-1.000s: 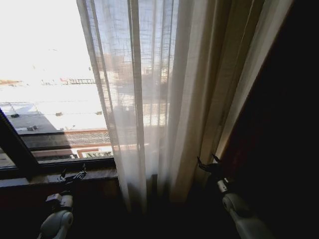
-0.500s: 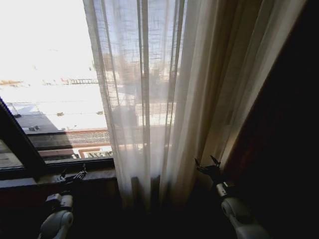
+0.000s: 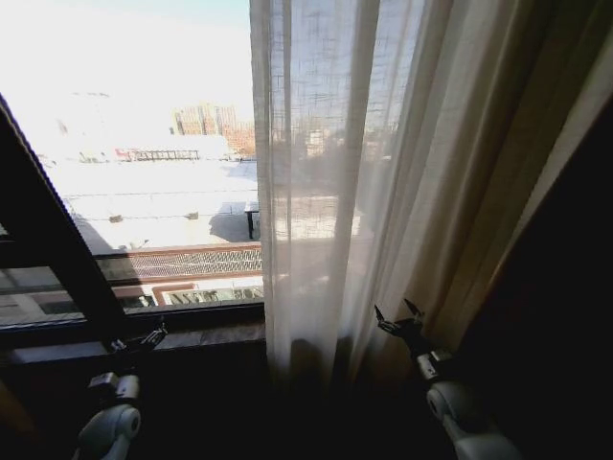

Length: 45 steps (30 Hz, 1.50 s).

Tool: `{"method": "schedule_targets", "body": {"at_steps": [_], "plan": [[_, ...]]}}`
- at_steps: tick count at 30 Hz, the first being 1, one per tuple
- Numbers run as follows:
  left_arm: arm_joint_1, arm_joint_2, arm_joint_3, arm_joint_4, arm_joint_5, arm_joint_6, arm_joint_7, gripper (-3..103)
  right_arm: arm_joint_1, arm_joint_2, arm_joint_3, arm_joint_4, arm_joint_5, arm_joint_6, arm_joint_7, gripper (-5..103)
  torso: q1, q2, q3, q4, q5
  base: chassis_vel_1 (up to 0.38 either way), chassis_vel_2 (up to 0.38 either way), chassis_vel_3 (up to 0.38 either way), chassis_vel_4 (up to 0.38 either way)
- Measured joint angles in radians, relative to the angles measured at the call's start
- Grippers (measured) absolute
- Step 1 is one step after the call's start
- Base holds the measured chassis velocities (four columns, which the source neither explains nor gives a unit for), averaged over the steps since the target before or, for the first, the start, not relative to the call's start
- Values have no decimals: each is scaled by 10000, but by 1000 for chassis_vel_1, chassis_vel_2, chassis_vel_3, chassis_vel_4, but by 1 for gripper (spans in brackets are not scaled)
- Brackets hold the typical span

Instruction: Open the curtains by pulling them apart, changing their state from closed to fully open.

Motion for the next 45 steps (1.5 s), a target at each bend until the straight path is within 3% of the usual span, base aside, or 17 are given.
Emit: {"method": "schedule_targets", "body": {"at_steps": [14,23,34,45], "plan": [[0,1,-5,1,0,0,-4,100,13,131,-142,-96,41,385,-447,100,0,0,0,6,-3,330,308,-327,-295],[0,-1,1,-1,0,0,0,100,135,216,-210,-144,-180,599,-561,100,-1,-1,2,-3,17,8,2,-5,-2],[0,0,1,-1,1,0,1,100,298,299,-439,-187,-37,571,-1254,100,0,0,1,4,2,-15,-20,15,12],[0,0,1,-1,0,0,1,100,1036,360,-819,-732,-132,766,-880,100,1,-2,3,2,2,-23,34,16,-40]]}}
